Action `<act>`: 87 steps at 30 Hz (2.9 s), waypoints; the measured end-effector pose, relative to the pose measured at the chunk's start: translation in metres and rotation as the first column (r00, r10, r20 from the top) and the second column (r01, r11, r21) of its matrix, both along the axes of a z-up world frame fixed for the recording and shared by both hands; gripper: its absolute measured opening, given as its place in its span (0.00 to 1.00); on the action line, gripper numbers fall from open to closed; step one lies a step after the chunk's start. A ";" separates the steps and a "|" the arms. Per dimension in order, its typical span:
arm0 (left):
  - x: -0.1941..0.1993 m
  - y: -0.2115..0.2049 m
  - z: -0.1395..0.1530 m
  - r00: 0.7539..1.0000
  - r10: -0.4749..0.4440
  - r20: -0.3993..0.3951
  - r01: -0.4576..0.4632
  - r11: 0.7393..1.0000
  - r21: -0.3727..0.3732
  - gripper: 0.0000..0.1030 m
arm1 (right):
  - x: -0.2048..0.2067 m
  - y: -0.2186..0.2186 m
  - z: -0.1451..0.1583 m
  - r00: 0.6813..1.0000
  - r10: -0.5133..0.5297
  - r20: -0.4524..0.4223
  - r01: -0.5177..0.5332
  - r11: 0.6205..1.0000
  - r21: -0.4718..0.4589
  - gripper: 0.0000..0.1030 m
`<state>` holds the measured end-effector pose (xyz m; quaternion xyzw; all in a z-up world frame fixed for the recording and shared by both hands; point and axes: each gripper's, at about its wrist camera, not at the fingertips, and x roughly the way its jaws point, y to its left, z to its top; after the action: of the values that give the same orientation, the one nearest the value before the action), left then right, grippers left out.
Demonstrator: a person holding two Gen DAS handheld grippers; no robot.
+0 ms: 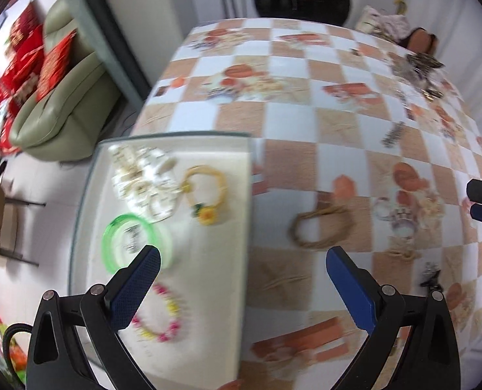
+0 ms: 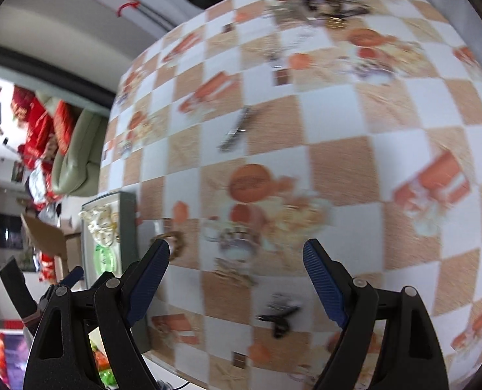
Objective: Organize jewelry
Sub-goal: 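Move both open tools back over the remaining items on the table, then grasp the black claw clip with the right tool while the left tool grasps the braided bracelet, then carry the claw clip and braided bracelet over the white tray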
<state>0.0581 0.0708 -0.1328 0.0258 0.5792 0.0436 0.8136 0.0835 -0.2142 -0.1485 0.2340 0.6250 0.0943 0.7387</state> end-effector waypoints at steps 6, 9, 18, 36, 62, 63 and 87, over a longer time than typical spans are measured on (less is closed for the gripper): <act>0.001 -0.035 -0.010 0.997 -0.076 -0.019 0.075 0.997 -0.029 1.00 | -0.015 -0.024 -0.004 1.000 -0.005 -0.020 0.005 0.999 -0.035 0.84; 0.005 -0.046 -0.018 0.994 -0.104 -0.035 0.102 0.994 -0.040 1.00 | -0.024 -0.022 -0.007 0.999 0.031 -0.026 -0.033 0.998 -0.057 0.84; 0.019 -0.066 -0.038 0.985 -0.167 -0.052 0.166 0.986 -0.019 1.00 | -0.053 -0.009 -0.024 0.994 0.088 -0.067 -0.094 0.992 -0.087 0.84; 0.046 -0.064 -0.083 0.972 -0.206 -0.111 0.205 0.978 -0.019 1.00 | -0.076 0.028 -0.047 0.985 0.136 -0.106 -0.153 0.972 -0.177 0.82; 0.023 -0.071 -0.062 0.965 -0.251 -0.078 0.235 0.958 -0.166 0.09 | -0.073 0.043 -0.041 0.985 0.152 -0.087 -0.170 0.950 -0.263 0.35; 0.020 -0.070 -0.060 0.967 -0.245 -0.077 0.229 0.958 -0.175 0.09 | -0.073 0.041 -0.039 0.985 0.152 -0.084 -0.169 0.953 -0.251 0.35; -0.011 -0.035 0.016 0.986 -0.168 0.015 0.166 0.949 -0.268 0.09 | -0.059 0.042 0.024 0.989 0.145 -0.036 -0.149 0.967 -0.207 0.35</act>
<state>0.0474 0.0358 -0.1163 -0.0356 0.5786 -0.1042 0.8081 0.0242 -0.1722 -0.1249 0.1091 0.6548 0.0801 0.7436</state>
